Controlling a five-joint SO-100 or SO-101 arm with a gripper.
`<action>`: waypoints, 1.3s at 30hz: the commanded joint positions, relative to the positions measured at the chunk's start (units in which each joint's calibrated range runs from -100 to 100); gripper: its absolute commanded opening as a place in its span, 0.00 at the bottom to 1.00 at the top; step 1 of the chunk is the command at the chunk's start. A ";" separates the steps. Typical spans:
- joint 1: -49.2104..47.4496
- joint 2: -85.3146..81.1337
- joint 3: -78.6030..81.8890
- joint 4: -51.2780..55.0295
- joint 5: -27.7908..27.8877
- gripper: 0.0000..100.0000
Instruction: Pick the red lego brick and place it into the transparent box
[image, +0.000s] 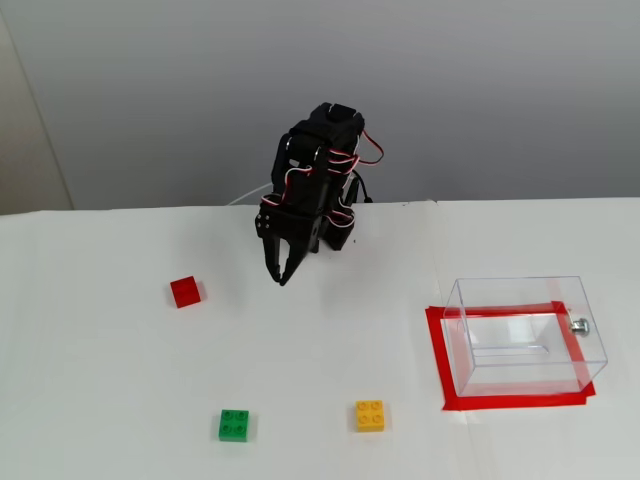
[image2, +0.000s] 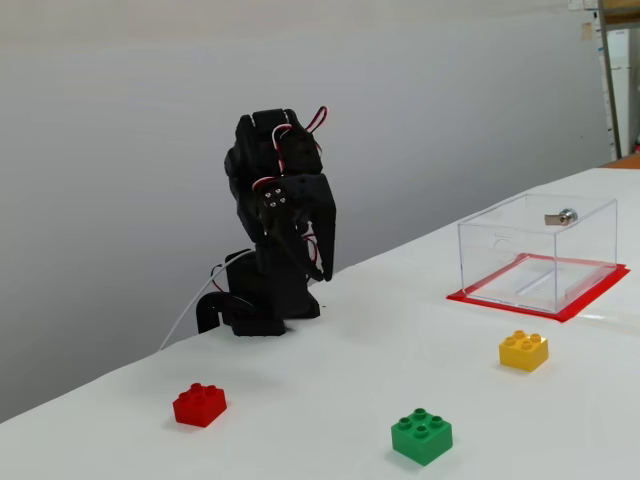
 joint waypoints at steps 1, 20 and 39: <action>4.61 1.29 -4.00 0.13 -0.21 0.01; 26.57 20.72 -14.76 -0.57 -0.21 0.01; 39.59 47.11 -31.58 -0.74 0.20 0.02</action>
